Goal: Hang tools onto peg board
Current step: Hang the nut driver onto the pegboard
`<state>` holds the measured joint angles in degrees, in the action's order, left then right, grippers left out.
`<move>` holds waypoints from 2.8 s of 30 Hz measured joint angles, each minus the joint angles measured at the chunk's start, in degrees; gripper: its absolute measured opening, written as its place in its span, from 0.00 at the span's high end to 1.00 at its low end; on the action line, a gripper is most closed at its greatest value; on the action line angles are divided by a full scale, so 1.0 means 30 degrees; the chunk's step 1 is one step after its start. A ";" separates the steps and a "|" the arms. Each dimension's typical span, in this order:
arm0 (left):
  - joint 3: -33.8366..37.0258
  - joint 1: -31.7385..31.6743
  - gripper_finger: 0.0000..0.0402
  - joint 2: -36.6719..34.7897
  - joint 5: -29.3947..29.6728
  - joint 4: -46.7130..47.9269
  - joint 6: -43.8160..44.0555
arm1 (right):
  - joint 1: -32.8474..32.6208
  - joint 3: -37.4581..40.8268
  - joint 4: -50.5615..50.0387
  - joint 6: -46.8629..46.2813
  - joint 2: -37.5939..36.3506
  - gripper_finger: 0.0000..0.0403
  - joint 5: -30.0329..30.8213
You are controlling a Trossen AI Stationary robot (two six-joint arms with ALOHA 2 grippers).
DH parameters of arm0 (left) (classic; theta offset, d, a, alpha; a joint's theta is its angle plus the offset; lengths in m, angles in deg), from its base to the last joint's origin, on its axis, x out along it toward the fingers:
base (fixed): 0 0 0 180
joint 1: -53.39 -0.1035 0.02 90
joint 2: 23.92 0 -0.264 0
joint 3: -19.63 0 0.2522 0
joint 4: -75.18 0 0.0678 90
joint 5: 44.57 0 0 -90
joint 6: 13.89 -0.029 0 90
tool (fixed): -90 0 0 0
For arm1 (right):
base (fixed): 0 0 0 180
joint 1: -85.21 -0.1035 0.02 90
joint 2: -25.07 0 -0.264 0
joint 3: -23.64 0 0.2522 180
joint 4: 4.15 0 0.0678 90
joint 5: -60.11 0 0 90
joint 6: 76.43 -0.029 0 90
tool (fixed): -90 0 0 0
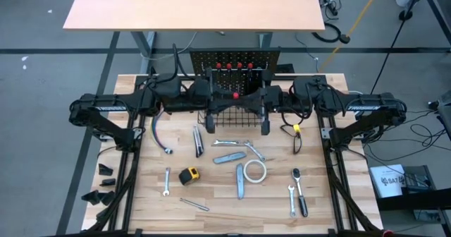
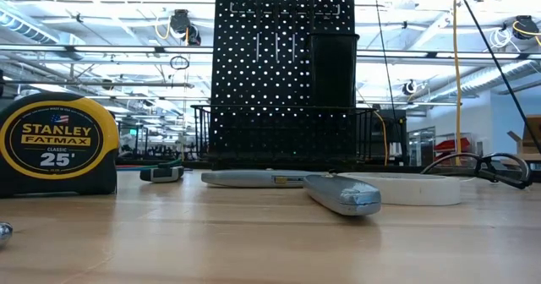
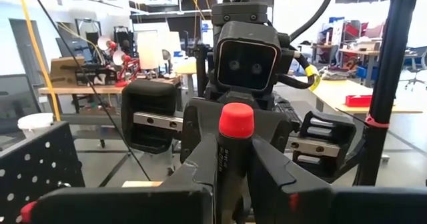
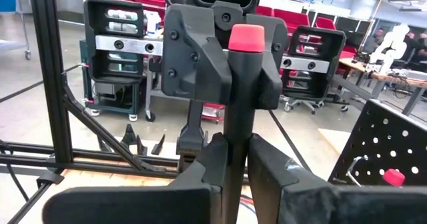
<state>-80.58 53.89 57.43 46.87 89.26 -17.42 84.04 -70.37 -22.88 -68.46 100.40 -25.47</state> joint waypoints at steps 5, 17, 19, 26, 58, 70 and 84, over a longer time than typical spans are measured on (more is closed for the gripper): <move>0.0022 0.0007 0.89 -0.0217 0.0062 0.0429 0.0053 | -0.0010 0.0000 0.0003 -0.0098 0.0015 0.77 0.0039; 0.0034 0.0012 0.89 -0.2265 0.4177 0.3167 0.0280 | 0.0177 -0.0006 -0.2070 0.0326 -0.1945 0.46 0.2181; 0.0022 0.0015 0.89 -0.2778 0.5383 0.3864 0.0620 | 0.0337 0.0000 -0.2952 -0.0025 -0.2500 0.45 0.2200; 0.0015 0.0419 0.89 -0.3600 1.0895 0.5057 0.1541 | 0.0857 -0.0007 -0.5887 -0.1474 -0.4178 0.45 0.2256; 0.0015 0.1940 0.89 0.1168 2.2670 0.3357 0.4403 | 0.1029 -0.0007 -0.9384 -0.2859 -0.4728 0.44 0.5078; 0.0007 0.0841 0.89 0.1687 2.3369 0.3007 0.3919 | 0.1029 -0.0007 -0.9420 -0.2720 -0.4728 0.44 0.5082; 0.0007 0.0075 0.89 0.1682 2.2697 0.0524 0.1875 | 0.1029 -0.0007 -0.9428 -0.2389 -0.4728 0.44 0.5085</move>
<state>-80.56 54.11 62.47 114.96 90.83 -11.79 87.13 -70.39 -51.16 -75.62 86.21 -10.21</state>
